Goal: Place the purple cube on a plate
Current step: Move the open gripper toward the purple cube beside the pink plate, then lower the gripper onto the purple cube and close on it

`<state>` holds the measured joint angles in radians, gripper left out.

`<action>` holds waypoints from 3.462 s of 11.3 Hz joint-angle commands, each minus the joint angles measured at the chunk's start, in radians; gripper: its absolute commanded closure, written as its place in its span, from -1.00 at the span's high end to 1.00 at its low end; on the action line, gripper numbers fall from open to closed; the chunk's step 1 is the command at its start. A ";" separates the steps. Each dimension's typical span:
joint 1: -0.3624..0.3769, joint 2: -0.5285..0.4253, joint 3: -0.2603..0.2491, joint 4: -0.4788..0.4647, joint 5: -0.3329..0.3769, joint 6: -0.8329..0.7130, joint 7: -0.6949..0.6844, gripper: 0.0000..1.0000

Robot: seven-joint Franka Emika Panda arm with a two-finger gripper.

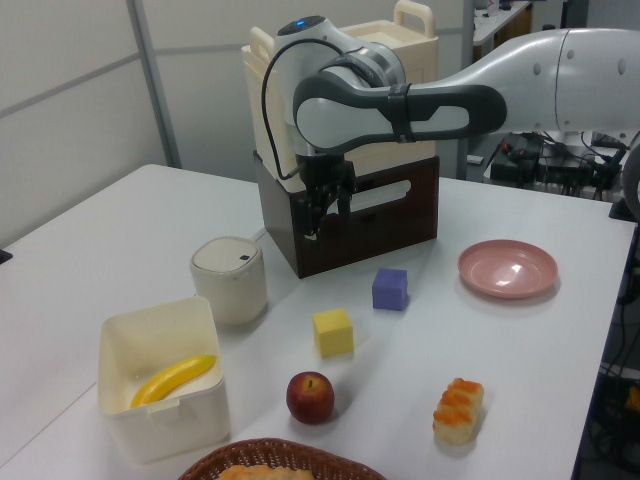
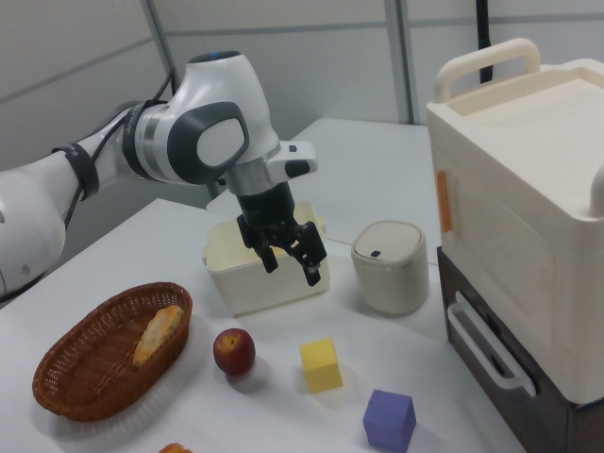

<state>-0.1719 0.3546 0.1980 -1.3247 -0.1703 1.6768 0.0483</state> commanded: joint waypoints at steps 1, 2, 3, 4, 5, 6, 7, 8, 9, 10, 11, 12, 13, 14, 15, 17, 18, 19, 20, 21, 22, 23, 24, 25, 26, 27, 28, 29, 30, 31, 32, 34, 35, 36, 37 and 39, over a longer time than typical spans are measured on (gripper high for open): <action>-0.017 -0.034 -0.005 -0.036 0.066 0.023 -0.013 1.00; -0.024 -0.033 -0.005 -0.036 0.064 0.026 -0.015 1.00; -0.026 -0.033 -0.005 -0.036 0.064 0.027 -0.016 1.00; -0.028 -0.033 -0.003 -0.036 0.064 0.027 -0.018 1.00; -0.028 -0.033 -0.005 -0.037 0.064 0.027 -0.039 1.00; -0.028 -0.033 -0.005 -0.037 0.066 0.027 -0.051 1.00; -0.028 -0.033 -0.005 -0.036 0.067 0.023 -0.050 1.00; -0.028 -0.037 -0.003 -0.037 0.069 0.017 -0.047 1.00; -0.028 -0.046 -0.003 -0.037 0.080 -0.003 -0.047 1.00; -0.026 -0.048 -0.003 -0.037 0.080 -0.009 -0.044 1.00; -0.028 -0.051 -0.003 -0.037 0.080 -0.008 -0.044 1.00; -0.028 -0.052 -0.005 -0.037 0.078 -0.009 -0.047 1.00; -0.028 -0.055 -0.005 -0.037 0.077 -0.011 -0.045 1.00; -0.028 -0.060 -0.005 -0.037 0.071 -0.011 -0.044 1.00; -0.029 -0.060 -0.006 -0.039 0.063 -0.009 -0.048 1.00; -0.023 -0.062 -0.076 -0.037 0.078 -0.006 -0.064 1.00; -0.014 -0.062 -0.089 -0.037 0.078 -0.006 -0.085 1.00; -0.011 -0.062 -0.095 -0.039 0.078 -0.008 -0.097 1.00; -0.008 -0.062 -0.103 -0.044 0.080 -0.008 -0.099 1.00; -0.005 -0.062 -0.109 -0.044 0.078 -0.008 -0.100 1.00; 0.018 -0.060 -0.133 -0.044 0.078 -0.008 -0.108 1.00; 0.049 -0.059 -0.167 -0.044 0.080 -0.006 -0.122 1.00; 0.070 -0.059 -0.185 -0.047 0.080 -0.008 -0.122 1.00; 0.072 -0.057 -0.187 -0.048 0.080 -0.008 -0.123 1.00; 0.072 -0.054 -0.187 -0.056 0.080 -0.008 -0.128 1.00; 0.069 -0.051 -0.187 -0.062 0.078 -0.008 -0.169 1.00; 0.065 -0.049 -0.187 -0.073 0.077 -0.009 -0.204 1.00; 0.048 -0.049 -0.189 -0.085 0.071 -0.009 -0.209 1.00; 0.022 -0.048 -0.189 -0.093 0.069 -0.009 -0.212 1.00; -0.004 -0.046 -0.189 -0.114 0.064 -0.008 -0.232 1.00; -0.026 -0.031 -0.190 -0.122 0.063 -0.008 -0.281 1.00; -0.072 0.012 -0.190 -0.125 0.061 -0.008 -0.356 1.00; -0.084 0.039 -0.190 -0.134 0.058 0.001 -0.392 1.00; -0.098 0.064 -0.190 -0.133 0.057 0.006 -0.418 1.00; -0.104 0.079 -0.189 -0.131 0.057 0.014 -0.430 1.00; -0.101 0.122 -0.190 -0.134 0.057 0.058 -0.430 1.00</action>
<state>-0.2814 0.4515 0.0127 -1.4471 -0.1126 1.6853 -0.3580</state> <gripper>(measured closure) 0.000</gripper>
